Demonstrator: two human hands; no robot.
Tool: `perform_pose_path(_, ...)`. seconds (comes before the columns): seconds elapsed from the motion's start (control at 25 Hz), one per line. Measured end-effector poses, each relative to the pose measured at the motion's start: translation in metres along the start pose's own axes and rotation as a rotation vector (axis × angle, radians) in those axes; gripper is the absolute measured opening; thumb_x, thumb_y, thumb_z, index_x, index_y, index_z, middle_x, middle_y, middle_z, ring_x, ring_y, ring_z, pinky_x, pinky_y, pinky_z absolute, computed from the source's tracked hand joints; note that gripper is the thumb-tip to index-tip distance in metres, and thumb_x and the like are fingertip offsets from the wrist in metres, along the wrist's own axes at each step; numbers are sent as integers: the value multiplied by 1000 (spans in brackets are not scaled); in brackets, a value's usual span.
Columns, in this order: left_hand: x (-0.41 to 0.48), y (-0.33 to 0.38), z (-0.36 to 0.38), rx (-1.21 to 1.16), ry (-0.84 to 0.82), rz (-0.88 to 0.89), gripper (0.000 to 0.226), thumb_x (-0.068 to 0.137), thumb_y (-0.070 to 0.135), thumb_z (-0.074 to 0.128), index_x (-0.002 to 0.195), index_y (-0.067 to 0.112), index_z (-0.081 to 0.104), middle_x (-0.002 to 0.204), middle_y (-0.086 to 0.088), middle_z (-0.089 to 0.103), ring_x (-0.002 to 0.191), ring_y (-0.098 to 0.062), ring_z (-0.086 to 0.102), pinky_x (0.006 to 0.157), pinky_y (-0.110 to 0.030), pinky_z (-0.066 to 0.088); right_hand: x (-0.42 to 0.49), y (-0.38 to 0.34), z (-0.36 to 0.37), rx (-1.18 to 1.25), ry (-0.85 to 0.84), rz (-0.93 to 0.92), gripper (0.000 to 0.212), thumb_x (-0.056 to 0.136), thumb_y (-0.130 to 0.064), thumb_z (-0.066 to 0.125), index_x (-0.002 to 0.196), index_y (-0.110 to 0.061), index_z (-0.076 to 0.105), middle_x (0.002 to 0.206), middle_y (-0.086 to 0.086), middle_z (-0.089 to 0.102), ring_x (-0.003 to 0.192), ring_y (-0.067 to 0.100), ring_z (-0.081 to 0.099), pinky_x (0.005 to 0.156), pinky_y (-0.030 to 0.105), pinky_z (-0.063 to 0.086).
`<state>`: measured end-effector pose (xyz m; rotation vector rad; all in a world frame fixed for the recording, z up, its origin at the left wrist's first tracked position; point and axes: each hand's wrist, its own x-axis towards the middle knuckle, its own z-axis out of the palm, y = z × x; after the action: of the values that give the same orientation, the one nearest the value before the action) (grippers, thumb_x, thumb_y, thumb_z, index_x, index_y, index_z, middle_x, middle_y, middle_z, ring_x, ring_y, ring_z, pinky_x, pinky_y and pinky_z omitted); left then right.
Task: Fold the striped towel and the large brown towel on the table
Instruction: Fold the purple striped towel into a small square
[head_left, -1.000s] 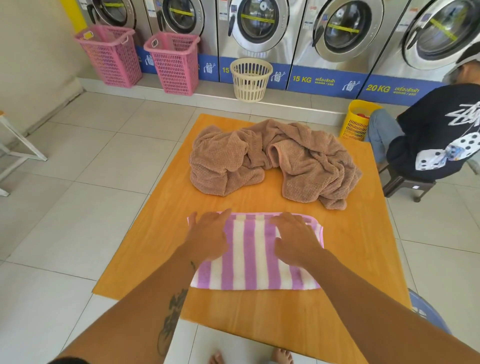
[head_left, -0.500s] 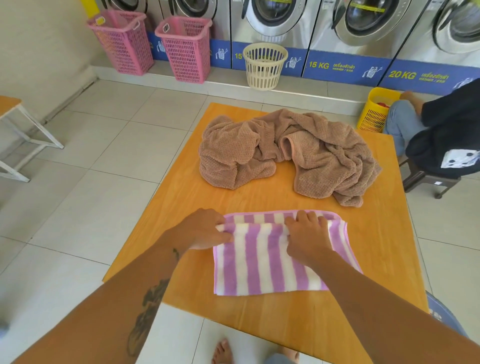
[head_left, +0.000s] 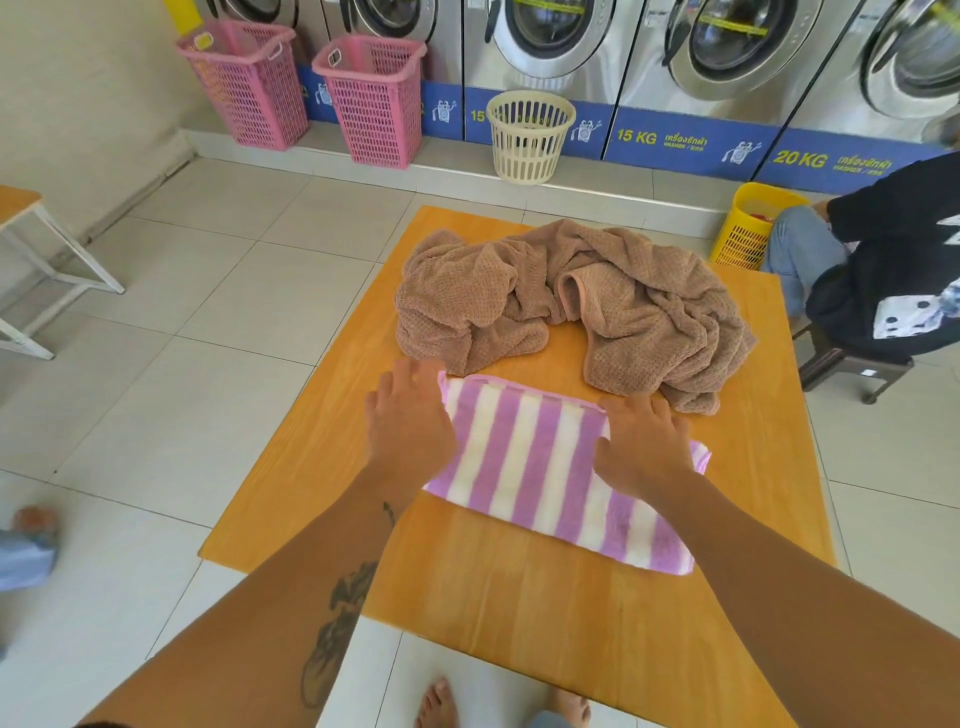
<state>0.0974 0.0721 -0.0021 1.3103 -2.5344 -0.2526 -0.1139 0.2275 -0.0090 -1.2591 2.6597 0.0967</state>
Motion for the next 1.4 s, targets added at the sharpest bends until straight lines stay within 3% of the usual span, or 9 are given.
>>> perform_pose_path(0.16, -31, 32, 6, -135, -298, 204, 33, 90, 19, 49, 122, 20, 56, 112, -3, 57, 102, -28, 58, 86, -40, 44, -10, 20, 8, -25, -288, 160, 58, 91, -46, 41, 145, -27, 27, 139, 6, 40, 128, 33, 41, 99, 52, 35)
perform_pose_path(0.28, -67, 43, 33, -85, -586, 177, 53, 94, 39, 46, 145, 33, 36, 146, 1, 35, 136, -23, 32, 110, -46, 29, -29, 26, 6, -97, -284, 187, 59, 91, -52, 39, 144, -30, 26, 128, 6, 53, 119, 31, 49, 98, 49, 35)
perform_pose_path(0.48, -61, 16, 37, 126, -627, 259, 84, 84, 55, 56, 155, 36, 14, 164, -5, -6, 151, -25, -11, 119, -59, -4, -64, 10, 3, 541, -456, 269, 61, 85, -35, 59, 139, -22, 33, 105, 5, 56, 97, 30, 58, 84, 38, 51)
perform_pose_path(0.64, -72, -4, 10, 111, -567, 573, 77, 78, 59, 30, 150, 33, 31, 159, -7, 20, 148, -30, 16, 120, -48, 13, -90, -11, 14, 533, -310, 133, 54, 95, -32, 47, 145, -29, 29, 119, 8, 58, 105, 31, 60, 85, 38, 49)
perform_pose_path(0.84, -139, -10, 19, 15, -553, 923, 71, 73, 31, 57, 142, 35, 38, 148, -4, 36, 138, -25, 33, 116, -46, 24, -124, 6, 30, 75, -180, -197, 78, 80, -8, 53, 148, -35, 27, 145, 3, 31, 123, 29, 43, 98, 39, 45)
perform_pose_path(0.96, -156, -12, 23, 39, -603, 868, 78, 73, 39, 58, 146, 38, 29, 159, -5, 16, 149, -26, 8, 120, -49, 10, -146, 18, 33, -23, -262, -245, 93, 79, -10, 59, 154, -41, 12, 158, 0, 11, 137, 27, 28, 106, 37, 41)
perform_pose_path(1.08, -160, -14, 30, 84, -504, 865, 56, 68, 44, 68, 120, 39, 49, 138, -3, 43, 130, -26, 38, 105, -47, 38, -163, 8, 37, 11, -280, -221, 100, 77, -13, 60, 155, -41, 4, 161, 0, 9, 144, 26, 17, 111, 38, 36)
perform_pose_path(1.32, -140, -21, 16, -249, -485, 580, 20, 85, 37, 39, 100, 32, 51, 100, 7, 61, 94, -19, 56, 86, -37, 39, -183, -24, 45, -76, -299, -253, 109, 68, -22, 63, 155, -35, -1, 154, 4, 11, 140, 33, 17, 111, 42, 32)
perform_pose_path(1.4, -127, -19, 6, -462, -486, 411, 3, 96, 32, 43, 95, 31, 45, 78, 5, 61, 71, -21, 57, 64, -36, 40, -183, -30, 49, -95, -178, -260, 91, 70, -27, 62, 151, -36, 19, 142, 7, 27, 131, 33, 30, 104, 40, 38)
